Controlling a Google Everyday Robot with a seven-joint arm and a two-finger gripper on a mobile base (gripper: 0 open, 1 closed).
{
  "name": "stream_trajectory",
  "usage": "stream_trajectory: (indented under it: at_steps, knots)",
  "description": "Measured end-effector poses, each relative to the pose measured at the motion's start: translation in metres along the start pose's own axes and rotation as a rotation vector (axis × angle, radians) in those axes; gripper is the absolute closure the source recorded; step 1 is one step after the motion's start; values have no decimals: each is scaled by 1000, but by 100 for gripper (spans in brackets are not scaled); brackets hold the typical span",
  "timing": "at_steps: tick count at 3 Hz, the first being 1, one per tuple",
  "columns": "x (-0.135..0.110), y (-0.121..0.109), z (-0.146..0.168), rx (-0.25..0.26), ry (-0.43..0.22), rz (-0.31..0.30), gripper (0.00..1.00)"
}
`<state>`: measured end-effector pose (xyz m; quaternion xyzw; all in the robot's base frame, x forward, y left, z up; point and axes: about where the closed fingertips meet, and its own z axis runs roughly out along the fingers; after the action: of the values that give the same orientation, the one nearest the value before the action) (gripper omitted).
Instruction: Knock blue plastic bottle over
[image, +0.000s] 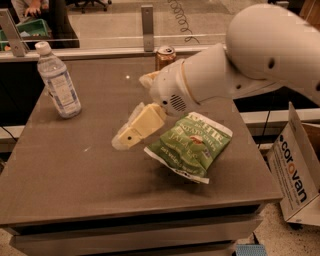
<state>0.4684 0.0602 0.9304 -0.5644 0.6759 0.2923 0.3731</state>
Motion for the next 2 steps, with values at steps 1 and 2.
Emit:
stream_trajectory:
  at_steps: [1,2]
  knots:
    - [-13,-14,54,-3,-68,-50,0]
    - [-31,-39,106,40,-118,-96,0]
